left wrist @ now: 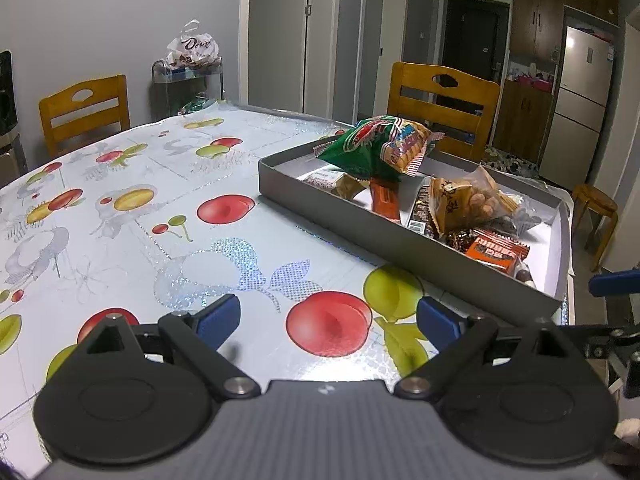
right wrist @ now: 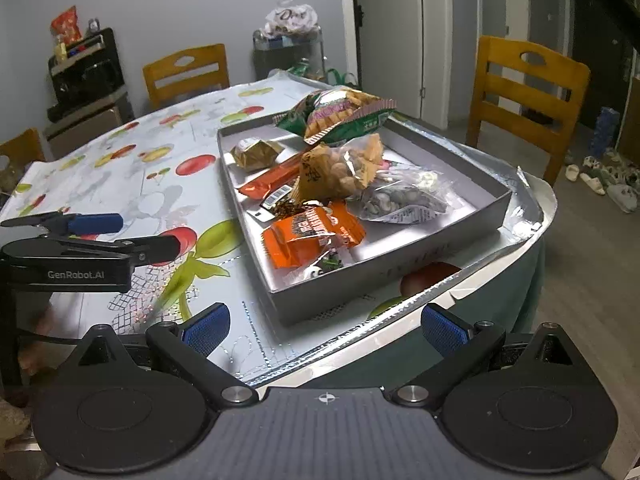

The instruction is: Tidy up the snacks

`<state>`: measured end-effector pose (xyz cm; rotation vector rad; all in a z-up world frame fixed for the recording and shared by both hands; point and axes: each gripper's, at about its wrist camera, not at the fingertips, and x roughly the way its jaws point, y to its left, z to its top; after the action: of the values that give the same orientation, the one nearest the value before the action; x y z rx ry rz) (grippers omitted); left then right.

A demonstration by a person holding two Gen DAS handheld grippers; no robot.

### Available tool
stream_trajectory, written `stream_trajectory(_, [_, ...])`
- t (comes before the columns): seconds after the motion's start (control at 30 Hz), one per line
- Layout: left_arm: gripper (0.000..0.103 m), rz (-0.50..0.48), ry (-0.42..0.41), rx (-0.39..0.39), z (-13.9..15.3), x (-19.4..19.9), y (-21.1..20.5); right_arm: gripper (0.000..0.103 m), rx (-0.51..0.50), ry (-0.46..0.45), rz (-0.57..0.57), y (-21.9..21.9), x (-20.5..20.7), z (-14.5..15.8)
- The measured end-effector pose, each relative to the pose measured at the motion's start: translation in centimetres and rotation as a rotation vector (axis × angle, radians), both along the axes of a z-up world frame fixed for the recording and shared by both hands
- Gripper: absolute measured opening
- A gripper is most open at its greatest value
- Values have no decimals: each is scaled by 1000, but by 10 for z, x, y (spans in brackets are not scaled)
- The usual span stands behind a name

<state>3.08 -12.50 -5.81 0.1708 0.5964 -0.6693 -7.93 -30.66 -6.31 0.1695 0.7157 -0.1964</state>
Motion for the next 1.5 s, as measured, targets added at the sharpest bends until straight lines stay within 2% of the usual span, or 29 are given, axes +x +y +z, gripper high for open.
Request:
stream_trajectory(0.2, [96, -11, -18, 11, 1, -4, -2, 103, -6, 4, 2, 2, 3, 0])
stream_trajectory(1.5, [96, -20, -8, 17, -3, -2, -3, 103, 4, 41, 6, 5, 10, -9])
